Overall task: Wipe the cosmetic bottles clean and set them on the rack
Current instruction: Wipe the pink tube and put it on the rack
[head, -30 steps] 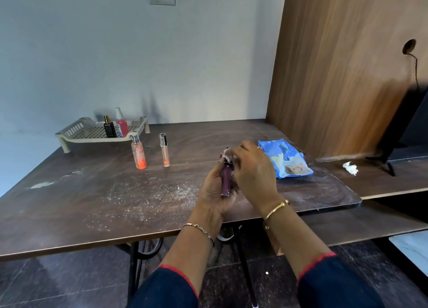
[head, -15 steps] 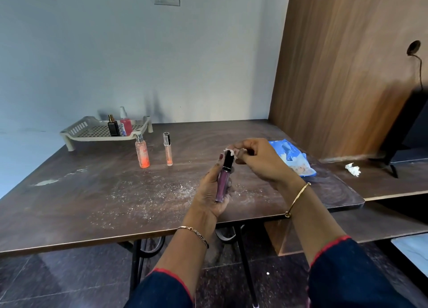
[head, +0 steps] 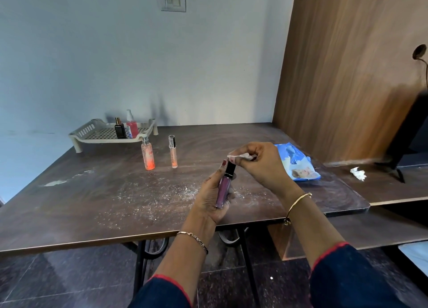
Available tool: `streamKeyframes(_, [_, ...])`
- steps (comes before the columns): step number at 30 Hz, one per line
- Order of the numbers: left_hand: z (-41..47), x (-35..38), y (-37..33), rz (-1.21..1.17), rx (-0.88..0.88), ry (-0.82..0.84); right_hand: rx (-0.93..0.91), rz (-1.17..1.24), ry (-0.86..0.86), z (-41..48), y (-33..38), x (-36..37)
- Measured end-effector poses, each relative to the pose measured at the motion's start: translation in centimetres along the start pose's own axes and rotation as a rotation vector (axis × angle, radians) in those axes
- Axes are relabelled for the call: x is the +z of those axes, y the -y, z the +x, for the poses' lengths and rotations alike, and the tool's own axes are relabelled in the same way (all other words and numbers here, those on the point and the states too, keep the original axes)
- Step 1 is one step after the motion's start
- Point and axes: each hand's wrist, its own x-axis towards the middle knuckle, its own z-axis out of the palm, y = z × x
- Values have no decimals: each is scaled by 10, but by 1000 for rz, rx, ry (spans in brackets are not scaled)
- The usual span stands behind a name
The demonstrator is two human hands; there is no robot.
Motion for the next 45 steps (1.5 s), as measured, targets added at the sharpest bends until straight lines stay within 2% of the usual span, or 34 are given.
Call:
streamKeyframes(6, [1,-1,-6,17,91,3,93,257,-116,-10,1,26])
streamKeyframes(8, [6,-2,-2,-66,92,5,56,178,-186,-15,1,39])
streamKeyframes(11, [5,0,-4,-252,54,50,-66,-69,-252,-25,4,53])
streamKeyframes(14, [2,1,-16,-403,59,71,-196,-327,-141,-42,7,61])
streamKeyframes(17, [3,-7,-23,-419,70,53,-265,-415,-28,-60,6,64])
streamKeyframes(21, [4,-11,-24,-406,42,43,-380,-544,-14,-72,8,62])
streamKeyframes(28, [2,-5,-17,-412,-25,204,-295,-582,-177,-38,18,61])
streamKeyframes(35, [-1,-10,-26,-399,-5,136,-335,-574,-75,-63,19,72])
streamKeyframes(41, [-1,-13,-19,-466,-15,162,-240,-452,-186,-45,19,68])
streamKeyframes(45, [-5,-18,-19,-474,-5,151,-284,-549,-122,-45,22,79])
